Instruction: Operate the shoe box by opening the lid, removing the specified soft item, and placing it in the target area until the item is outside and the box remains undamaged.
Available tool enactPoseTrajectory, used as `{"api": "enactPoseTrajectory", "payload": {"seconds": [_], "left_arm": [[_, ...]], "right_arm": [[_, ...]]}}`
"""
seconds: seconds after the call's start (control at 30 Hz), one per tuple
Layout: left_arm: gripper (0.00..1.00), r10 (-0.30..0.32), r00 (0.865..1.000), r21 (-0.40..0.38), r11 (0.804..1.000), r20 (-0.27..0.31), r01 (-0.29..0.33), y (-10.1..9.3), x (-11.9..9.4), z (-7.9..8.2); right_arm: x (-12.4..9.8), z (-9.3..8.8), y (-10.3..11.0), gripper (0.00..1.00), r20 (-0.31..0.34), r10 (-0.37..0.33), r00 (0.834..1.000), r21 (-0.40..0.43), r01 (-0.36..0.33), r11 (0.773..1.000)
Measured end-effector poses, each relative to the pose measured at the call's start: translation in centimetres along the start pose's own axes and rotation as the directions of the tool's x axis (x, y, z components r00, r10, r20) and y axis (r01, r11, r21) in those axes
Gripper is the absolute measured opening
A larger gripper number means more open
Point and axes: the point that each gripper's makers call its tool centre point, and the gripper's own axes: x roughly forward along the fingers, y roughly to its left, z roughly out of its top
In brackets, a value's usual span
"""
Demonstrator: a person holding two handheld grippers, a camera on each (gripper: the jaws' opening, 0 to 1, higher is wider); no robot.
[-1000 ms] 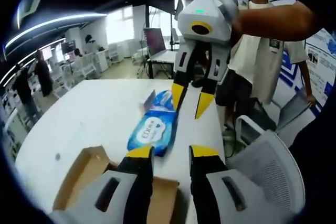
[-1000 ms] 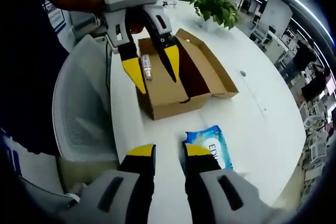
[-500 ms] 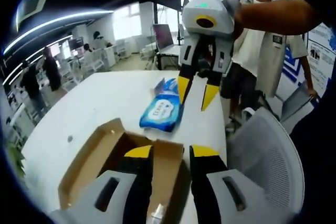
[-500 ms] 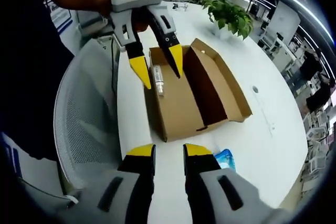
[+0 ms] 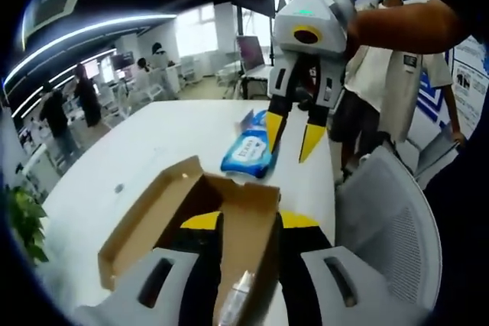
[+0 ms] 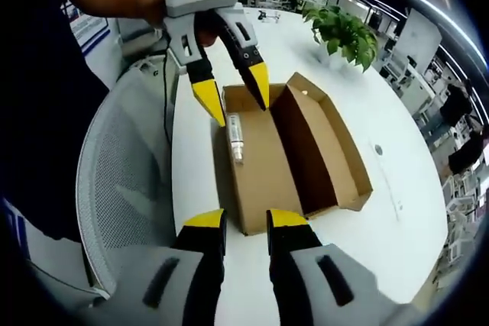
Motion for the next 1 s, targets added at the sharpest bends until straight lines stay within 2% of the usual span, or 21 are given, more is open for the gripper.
{"api": "enactPoseTrajectory", "payload": {"seconds": [0.17, 0.67, 1.0], "left_arm": [[0.25, 0.029, 1.000, -0.004, 1.000, -0.004, -0.029, 1.2, -1.3, -0.6], [0.25, 0.074, 0.996, -0.045, 0.996, -0.047, -0.076, 3.5, -3.8, -4.6], [0.25, 0.035, 0.996, -0.025, 0.999, -0.084, -0.037, 4.3, -3.6, -6.1]], "right_arm": [[0.8, 1.3, 0.0, 0.19, 0.005, 0.006, 1.000, -0.015, -0.006, 1.000], [3.9, 4.3, 0.3, 0.17, 0.018, 0.054, 0.998, -0.051, -0.053, 0.997], [5.7, 5.1, -0.4, 0.17, 0.017, 0.082, 0.996, -0.054, -0.081, 0.995]]}}
